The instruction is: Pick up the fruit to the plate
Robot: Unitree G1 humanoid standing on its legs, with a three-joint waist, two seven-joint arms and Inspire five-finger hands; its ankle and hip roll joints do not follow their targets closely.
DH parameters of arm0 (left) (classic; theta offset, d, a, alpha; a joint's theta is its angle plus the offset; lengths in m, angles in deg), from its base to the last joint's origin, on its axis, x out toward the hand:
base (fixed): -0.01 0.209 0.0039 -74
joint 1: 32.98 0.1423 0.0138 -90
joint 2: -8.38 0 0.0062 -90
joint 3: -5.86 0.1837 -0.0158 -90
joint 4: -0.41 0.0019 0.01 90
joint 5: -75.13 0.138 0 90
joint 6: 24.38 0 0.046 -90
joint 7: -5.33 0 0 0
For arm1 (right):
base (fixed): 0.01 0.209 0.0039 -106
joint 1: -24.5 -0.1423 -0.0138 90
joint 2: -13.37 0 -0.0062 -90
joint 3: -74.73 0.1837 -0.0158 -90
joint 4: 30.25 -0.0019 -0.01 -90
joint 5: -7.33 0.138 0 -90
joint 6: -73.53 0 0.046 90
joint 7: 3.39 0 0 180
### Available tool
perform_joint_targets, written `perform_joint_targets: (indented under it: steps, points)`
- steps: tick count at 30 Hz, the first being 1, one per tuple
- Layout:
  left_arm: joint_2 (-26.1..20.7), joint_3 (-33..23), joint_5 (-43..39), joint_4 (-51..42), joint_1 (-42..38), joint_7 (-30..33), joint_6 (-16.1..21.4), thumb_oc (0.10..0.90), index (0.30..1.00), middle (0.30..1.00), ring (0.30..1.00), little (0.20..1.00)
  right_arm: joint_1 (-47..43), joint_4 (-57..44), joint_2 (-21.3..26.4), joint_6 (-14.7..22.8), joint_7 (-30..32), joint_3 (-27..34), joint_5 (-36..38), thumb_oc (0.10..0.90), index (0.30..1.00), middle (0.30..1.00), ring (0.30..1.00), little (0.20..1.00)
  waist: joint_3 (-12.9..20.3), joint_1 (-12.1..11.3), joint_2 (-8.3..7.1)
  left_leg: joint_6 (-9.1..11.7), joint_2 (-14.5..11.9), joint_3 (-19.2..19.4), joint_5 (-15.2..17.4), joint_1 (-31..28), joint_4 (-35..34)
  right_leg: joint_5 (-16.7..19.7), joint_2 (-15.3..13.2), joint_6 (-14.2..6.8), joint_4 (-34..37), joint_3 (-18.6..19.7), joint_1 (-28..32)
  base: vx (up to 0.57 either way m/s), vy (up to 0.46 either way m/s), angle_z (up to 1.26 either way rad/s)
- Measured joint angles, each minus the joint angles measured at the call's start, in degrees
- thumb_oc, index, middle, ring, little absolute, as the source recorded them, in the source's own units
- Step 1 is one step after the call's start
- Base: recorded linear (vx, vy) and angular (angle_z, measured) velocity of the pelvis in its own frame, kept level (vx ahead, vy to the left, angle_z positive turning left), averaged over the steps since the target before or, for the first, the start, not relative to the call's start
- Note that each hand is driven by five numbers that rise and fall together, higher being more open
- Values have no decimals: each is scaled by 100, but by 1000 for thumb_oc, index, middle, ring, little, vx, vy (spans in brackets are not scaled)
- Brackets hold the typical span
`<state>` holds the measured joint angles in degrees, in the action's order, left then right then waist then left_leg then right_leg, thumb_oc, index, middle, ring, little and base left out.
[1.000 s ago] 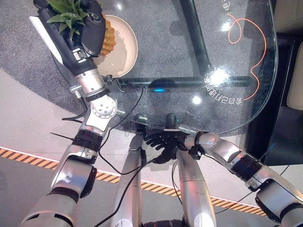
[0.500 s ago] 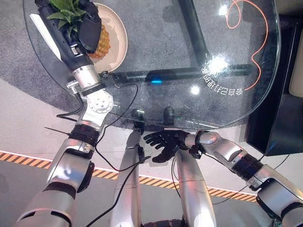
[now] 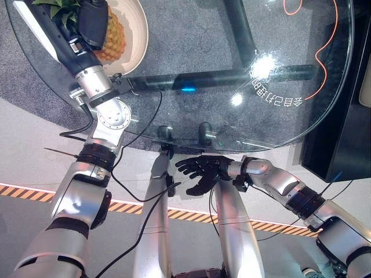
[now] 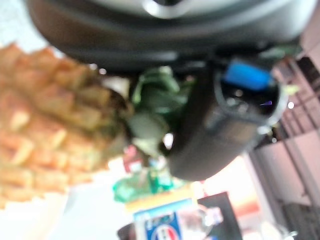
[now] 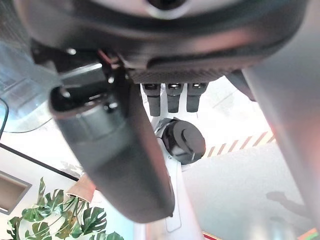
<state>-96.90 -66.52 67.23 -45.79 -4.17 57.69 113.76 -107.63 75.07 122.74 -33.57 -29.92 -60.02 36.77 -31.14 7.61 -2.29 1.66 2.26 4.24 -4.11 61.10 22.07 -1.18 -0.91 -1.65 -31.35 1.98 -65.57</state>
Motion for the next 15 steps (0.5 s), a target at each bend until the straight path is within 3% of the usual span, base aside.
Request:
perform_joint_targets:
  steps: [14,15]
  points:
    - [-55,127,-57,22,-82,64,62,100,300,300,300,200,-94,0,46,73,53,-71,161,800,900,900,900,900,1,5,-17,-6,5,-11,8,101,96,2,-7,-5,-106,-11,-78,-16,-23,0]
    - [-60,163,-177,22,-97,33,62,141,335,335,335,241,-115,5,41,93,57,-71,177,800,900,900,900,900,1,-3,-17,-6,5,-13,7,99,96,2,-8,-4,-115,-12,-78,-42,-52,1]
